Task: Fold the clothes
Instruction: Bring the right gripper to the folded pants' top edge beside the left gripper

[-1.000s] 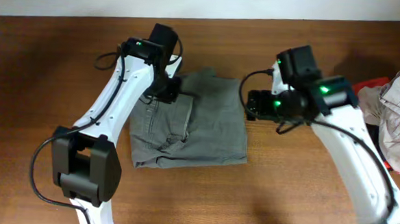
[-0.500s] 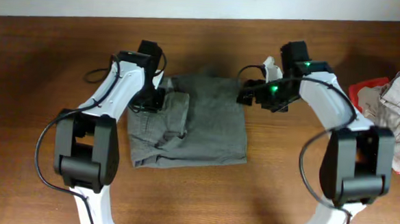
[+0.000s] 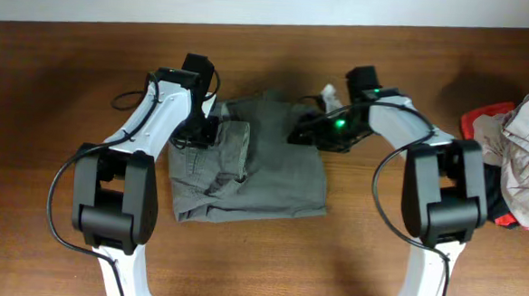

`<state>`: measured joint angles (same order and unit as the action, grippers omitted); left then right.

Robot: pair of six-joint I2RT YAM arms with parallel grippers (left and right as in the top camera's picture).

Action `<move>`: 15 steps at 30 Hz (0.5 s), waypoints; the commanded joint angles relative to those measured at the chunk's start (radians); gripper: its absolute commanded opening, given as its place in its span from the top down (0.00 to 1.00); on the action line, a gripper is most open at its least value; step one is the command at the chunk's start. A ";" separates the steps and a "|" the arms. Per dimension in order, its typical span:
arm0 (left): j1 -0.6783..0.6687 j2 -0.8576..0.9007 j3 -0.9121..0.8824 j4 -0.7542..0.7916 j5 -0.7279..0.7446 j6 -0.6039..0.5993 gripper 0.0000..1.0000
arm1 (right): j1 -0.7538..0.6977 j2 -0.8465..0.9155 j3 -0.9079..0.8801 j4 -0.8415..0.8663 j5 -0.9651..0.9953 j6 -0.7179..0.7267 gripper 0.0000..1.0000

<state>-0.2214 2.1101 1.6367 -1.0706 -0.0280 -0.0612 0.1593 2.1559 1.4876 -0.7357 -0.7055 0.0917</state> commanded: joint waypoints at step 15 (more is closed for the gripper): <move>0.003 0.018 0.007 -0.011 -0.015 -0.006 0.73 | 0.063 -0.136 0.031 -0.163 0.257 -0.005 0.93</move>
<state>-0.2214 2.1105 1.6341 -1.0695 -0.0315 -0.0608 0.2317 2.1494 1.4849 -0.8387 -0.6376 0.0814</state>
